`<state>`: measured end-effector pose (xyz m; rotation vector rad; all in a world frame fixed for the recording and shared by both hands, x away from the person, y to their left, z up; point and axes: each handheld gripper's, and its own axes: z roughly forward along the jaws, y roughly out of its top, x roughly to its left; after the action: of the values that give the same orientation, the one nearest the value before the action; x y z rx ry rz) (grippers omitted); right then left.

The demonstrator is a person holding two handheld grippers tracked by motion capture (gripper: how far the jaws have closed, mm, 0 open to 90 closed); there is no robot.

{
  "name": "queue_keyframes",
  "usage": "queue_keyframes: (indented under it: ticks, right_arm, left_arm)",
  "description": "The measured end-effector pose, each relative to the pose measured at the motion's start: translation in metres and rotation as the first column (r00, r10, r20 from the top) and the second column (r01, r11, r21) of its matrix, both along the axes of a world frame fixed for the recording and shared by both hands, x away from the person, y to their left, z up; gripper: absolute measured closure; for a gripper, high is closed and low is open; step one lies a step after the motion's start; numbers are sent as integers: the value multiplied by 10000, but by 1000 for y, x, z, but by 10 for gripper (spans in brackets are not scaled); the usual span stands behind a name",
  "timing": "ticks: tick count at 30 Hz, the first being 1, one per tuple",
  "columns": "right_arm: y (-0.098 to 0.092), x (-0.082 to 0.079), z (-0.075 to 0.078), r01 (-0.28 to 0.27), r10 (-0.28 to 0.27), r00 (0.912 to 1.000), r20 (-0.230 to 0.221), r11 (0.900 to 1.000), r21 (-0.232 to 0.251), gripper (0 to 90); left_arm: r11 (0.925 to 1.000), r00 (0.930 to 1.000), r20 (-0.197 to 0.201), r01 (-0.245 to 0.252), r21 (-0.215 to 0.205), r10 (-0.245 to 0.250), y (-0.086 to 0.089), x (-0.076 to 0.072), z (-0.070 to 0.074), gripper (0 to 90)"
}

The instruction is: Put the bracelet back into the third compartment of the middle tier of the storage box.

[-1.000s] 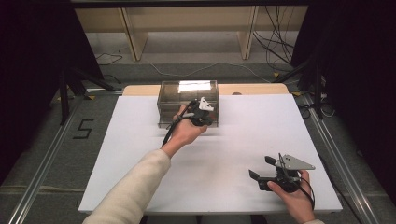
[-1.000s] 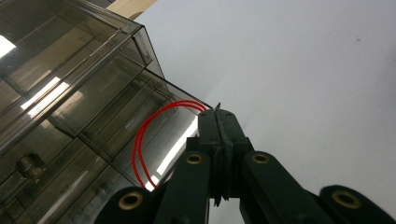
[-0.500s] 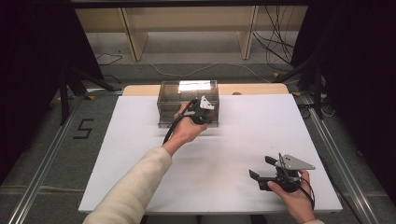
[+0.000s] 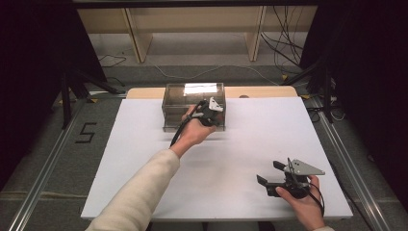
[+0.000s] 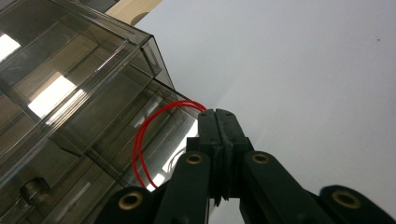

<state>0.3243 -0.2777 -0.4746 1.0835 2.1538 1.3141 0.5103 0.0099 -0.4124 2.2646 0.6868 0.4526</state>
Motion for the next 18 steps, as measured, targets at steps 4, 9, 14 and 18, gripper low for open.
queue_keyframes:
  ticks: [4, 9, 14, 18]
  right_arm:
    - [0, 0, 0, 10, -10, 10000, -35, 10000, -30, 165]
    - [0, 0, 0, 8, -8, 10000, -32, 10000, -32, 165]
    - [0, 0, 0, -13, 13, 10000, 32, 10000, -49, 165]
    - [0, 0, 0, 13, -13, 10000, -26, 10000, -29, 165]
  left_arm:
    - [10000, 10000, -26, -31, 2, 31, 0, 2, -1, 899]
    - [10000, 10000, -54, -28, -32, 28, -1, 2, -2, 899]
    - [10000, 10000, -33, -61, -20, 61, -2, 3, -2, 899]
    - [10000, 9999, -59, -97, 7, 97, -2, 5, -3, 899]
